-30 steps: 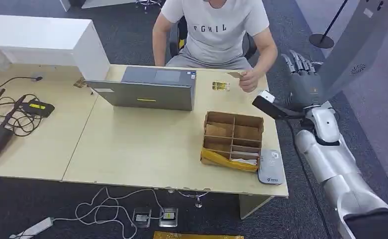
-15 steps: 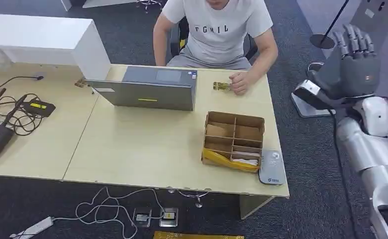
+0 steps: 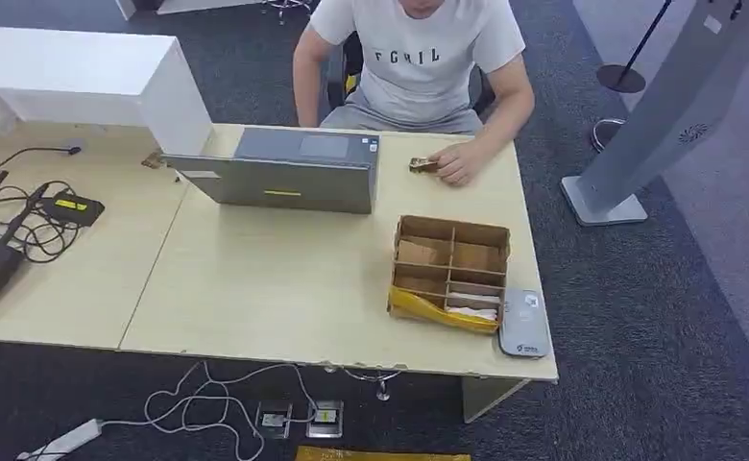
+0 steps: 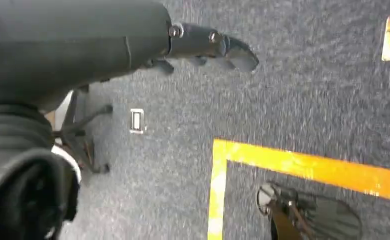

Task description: Pass the card to the sensor for recognition and then transmit it.

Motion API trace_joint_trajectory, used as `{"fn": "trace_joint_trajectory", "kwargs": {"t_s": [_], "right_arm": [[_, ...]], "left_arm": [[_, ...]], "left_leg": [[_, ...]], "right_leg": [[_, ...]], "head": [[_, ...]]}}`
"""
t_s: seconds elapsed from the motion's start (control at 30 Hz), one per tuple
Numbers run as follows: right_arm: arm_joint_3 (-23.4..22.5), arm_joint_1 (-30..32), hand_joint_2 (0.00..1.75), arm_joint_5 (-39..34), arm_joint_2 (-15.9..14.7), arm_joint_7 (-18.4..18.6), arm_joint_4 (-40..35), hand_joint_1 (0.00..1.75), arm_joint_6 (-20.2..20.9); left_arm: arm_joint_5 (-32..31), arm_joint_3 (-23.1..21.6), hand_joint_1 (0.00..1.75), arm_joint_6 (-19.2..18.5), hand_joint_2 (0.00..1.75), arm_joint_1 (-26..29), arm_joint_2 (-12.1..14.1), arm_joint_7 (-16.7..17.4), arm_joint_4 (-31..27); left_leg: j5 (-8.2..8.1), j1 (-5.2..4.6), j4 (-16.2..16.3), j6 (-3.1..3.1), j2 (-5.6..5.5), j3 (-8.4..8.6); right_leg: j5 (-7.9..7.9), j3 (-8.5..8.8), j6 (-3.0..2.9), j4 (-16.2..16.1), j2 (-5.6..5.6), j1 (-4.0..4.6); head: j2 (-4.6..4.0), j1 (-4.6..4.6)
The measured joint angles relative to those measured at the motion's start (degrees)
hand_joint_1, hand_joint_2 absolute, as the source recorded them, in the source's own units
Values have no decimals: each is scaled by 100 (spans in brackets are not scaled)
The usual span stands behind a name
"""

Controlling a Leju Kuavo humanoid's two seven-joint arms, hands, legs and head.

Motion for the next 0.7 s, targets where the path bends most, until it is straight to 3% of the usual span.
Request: {"fn": "trace_joint_trajectory", "kwargs": {"t_s": [0.1, 0.23, 0.5, 0.6, 0.7], "right_arm": [[-549, 561, 0, -482, -211, -2, 318, 0, -2], [-1062, 958, 0, -530, -373, -9, 607, 0, -2], [-1590, 1197, 0, -497, -430, 85, 876, 0, -2], [-1779, 1387, 0, -701, -430, 322, 985, 0, 2], [-2111, 2015, 0, -1331, -363, 619, 1109, 0, 0]], "left_arm": [[30, 0, 0, -55, 0, 24, -9, -61, 0], [46, 2, 0, -66, 0, 0, -9, -70, 0], [46, 2, 0, -79, 0, -15, -28, -70, 0], [72, 2, 0, -136, 0, -22, -33, -223, 0], [187, 2, 0, -281, 0, -23, -37, -360, 0]], "left_leg": [[-8, -7, -3, -4, 25, -9], [-16, -6, -3, -9, 54, 1], [-14, -6, -3, -10, 55, 11], [-14, -3, -3, -10, 50, 17], [-15, 1, -5, -10, 10, 15]], "right_leg": [[0, -16, 1, 3, 23, -7], [0, -17, 1, 4, 52, -7], [0, -9, 2, 8, 58, -6], [-1, -3, 2, 7, 51, -3], [-17, 12, -1, 6, 10, 0]], "head": [[0, -11], [0, -9], [0, -9], [0, -4], [0, -9]]}}
